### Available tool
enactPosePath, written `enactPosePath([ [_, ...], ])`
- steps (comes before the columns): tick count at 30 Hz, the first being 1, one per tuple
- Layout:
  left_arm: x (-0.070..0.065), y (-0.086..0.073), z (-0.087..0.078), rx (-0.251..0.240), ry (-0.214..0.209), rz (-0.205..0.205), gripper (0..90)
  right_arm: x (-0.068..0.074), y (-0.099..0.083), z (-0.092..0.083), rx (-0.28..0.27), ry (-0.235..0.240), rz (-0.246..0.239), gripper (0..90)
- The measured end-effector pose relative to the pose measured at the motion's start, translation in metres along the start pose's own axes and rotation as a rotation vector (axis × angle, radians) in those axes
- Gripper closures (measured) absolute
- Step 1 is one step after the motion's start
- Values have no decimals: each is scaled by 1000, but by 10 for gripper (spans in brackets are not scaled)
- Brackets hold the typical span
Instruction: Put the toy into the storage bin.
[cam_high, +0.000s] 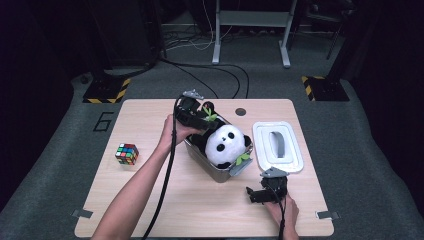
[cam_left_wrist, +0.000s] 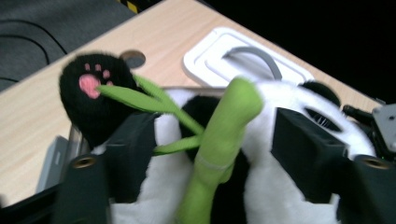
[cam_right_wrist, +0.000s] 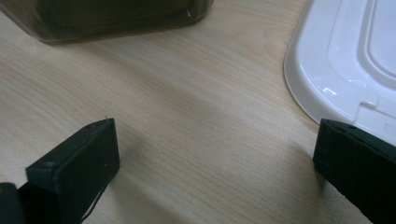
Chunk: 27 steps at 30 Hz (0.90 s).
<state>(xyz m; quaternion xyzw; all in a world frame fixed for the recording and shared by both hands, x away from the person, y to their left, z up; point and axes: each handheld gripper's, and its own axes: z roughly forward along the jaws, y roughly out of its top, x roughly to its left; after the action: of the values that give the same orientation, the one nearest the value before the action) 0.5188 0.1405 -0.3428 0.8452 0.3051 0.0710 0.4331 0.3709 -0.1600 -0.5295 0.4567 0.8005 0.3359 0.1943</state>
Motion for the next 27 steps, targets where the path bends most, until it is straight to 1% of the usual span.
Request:
enactPosePath([
  [2, -5, 4, -1, -15, 4, 12, 235, 0, 0, 0, 0, 0, 0, 0],
  [4, -8, 8, -1, -23, 0, 20, 205, 0, 0, 0, 0, 0, 0, 0],
  [6, -11, 10, 4, -16, 16, 23, 174, 0, 0, 0, 0, 0, 0, 0],
  [8, -11, 10, 10, 2, 23, 25, 157, 0, 0, 0, 0, 0, 1, 0],
  [9, -10, 9, 15, 21, 41, 27, 150, 0, 0, 0, -1, 0, -2, 0],
  [10, -10, 8, 18, 36, 42, 27, 149, 0, 0, 0, -1, 0, -1, 0],
  [13, -7, 1, 32, 74, 18, -3, 148, 0, 0, 0, 0, 0, 0, 0],
  [14, -7, 0, 35, 92, 12, -3, 149, 0, 0, 0, 0, 0, 0, 0],
  [17, -9, -11, 52, 150, 16, 8, 153, 0, 0, 0, 1, 1, 0, 0],
  [19, -9, -15, 57, 161, 10, 1, 153, 0, 0, 0, 0, 2, -1, 0],
  [20, -8, -15, 57, 158, 6, -6, 155, 0, 0, 0, 2, 3, -1, 0],
  [21, -9, -15, 54, 135, 5, -13, 157, 0, 0, 0, 2, 4, -1, 0],
  [22, -9, -14, 50, 126, 5, -7, 163, 0, 0, 0, 2, 3, -1, 0],
  [23, -11, -13, 45, 106, 6, -8, 167, 0, 0, 0, 2, 3, -1, 0],
  [26, -12, -8, 24, 39, 26, 3, 183, 0, 0, 0, 1, 1, 1, 0],
  [27, -11, -8, 19, 31, 41, 3, 192, 0, 0, 0, 1, 1, 2, 0],
])
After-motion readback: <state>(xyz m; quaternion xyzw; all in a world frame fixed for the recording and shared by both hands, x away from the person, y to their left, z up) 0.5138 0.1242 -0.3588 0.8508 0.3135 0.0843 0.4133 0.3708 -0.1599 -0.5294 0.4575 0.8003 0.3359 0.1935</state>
